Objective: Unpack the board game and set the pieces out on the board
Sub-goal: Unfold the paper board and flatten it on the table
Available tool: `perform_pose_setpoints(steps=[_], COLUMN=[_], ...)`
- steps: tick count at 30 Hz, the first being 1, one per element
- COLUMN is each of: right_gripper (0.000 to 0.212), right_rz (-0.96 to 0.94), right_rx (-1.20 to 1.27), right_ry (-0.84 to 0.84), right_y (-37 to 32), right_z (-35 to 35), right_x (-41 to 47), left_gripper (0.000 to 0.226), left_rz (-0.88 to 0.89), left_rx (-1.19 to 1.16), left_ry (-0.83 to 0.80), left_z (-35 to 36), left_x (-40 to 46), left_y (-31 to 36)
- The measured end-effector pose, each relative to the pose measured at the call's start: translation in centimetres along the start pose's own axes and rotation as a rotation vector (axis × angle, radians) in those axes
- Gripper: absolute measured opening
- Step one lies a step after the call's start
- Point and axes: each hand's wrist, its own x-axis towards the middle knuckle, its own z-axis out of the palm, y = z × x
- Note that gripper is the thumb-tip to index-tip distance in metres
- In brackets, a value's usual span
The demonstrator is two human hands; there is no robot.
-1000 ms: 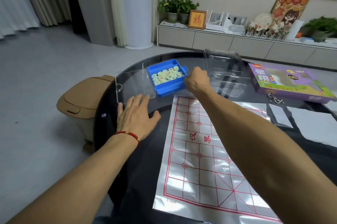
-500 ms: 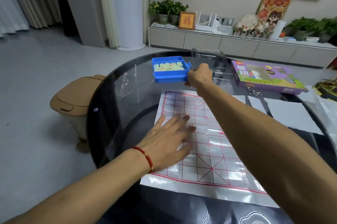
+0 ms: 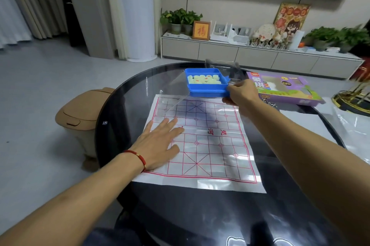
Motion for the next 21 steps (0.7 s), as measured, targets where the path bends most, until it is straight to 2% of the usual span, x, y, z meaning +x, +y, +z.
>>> perform_pose_setpoints(steps=[10, 17, 21], right_gripper=[0.028, 0.026, 0.025], right_rz=[0.019, 0.036, 0.039], right_rx=[0.085, 0.128, 0.151], right_ry=[0.032, 0.046, 0.045], right_y=[0.5, 1.1, 0.9], right_z=[-1.6, -2.6, -2.8], right_x=[-2.3, -3.6, -4.1], left_gripper=[0.060, 0.060, 0.063], left_rz=[-0.061, -0.068, -0.075], left_rx=[-0.086, -0.034, -0.010], left_ry=[0.031, 0.093, 0.072], left_z=[-0.2, 0.4, 0.5], left_x=[0.5, 0.6, 0.6], left_y=[-0.2, 0.0, -0.3])
